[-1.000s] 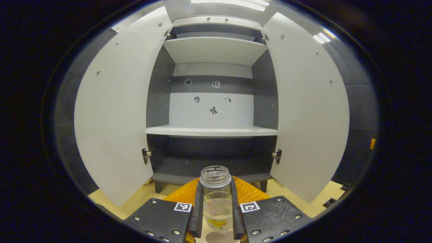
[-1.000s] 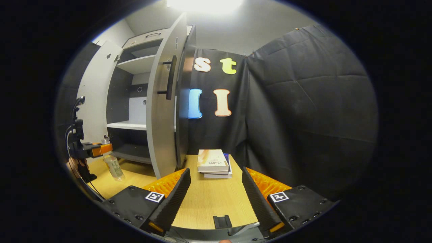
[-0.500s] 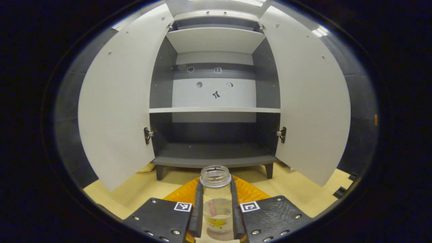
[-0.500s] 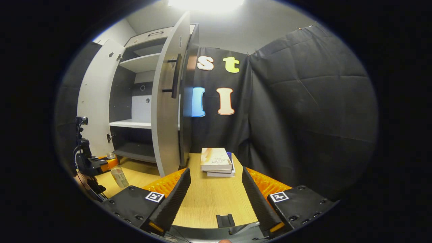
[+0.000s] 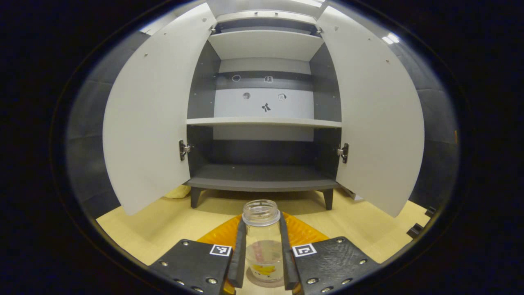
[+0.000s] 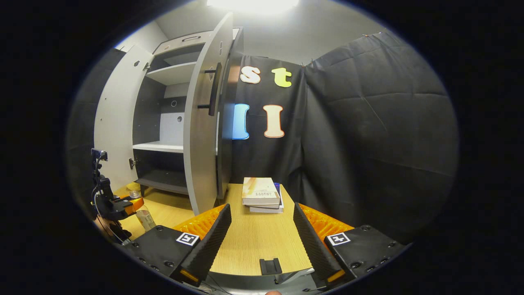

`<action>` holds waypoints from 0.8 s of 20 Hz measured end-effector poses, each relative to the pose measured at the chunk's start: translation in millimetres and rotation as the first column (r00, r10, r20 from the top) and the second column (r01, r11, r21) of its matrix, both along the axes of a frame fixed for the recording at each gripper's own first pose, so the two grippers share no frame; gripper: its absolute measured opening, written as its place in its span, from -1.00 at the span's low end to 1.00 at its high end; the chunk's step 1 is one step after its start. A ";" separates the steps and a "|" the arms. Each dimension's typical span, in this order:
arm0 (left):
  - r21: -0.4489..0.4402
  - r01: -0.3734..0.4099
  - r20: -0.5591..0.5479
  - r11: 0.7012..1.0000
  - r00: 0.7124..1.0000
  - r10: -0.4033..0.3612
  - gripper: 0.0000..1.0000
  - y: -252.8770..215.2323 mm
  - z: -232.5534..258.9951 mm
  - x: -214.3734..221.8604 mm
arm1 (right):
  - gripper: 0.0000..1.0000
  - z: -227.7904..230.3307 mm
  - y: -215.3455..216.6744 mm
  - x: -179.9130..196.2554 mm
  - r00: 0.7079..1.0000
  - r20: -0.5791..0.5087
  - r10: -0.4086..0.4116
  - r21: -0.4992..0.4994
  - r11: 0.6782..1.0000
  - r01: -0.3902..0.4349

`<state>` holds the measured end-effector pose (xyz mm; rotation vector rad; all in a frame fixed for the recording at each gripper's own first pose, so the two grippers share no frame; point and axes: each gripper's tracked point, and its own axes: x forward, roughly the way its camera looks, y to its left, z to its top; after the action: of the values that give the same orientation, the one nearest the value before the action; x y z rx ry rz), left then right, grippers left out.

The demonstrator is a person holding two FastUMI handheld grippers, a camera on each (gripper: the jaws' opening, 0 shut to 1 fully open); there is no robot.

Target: Grasp the bottle in the cabinet with the left hand and place it on the coaster, then close the right door with the right hand and the left door with the left hand.

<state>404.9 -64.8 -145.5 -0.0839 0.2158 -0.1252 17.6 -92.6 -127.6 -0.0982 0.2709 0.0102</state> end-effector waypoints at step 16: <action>0.004 -0.016 0.031 1.000 0.999 0.016 0.62 -3.3 69.3 -33.2 | 0.92 42.0 16.8 15.5 0.996 0.071 0.056 0.084 0.995 -0.062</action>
<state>371.7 -68.1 -76.3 -0.0790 0.1841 -0.1098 33.1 -75.8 -85.6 -0.0211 0.1981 0.0769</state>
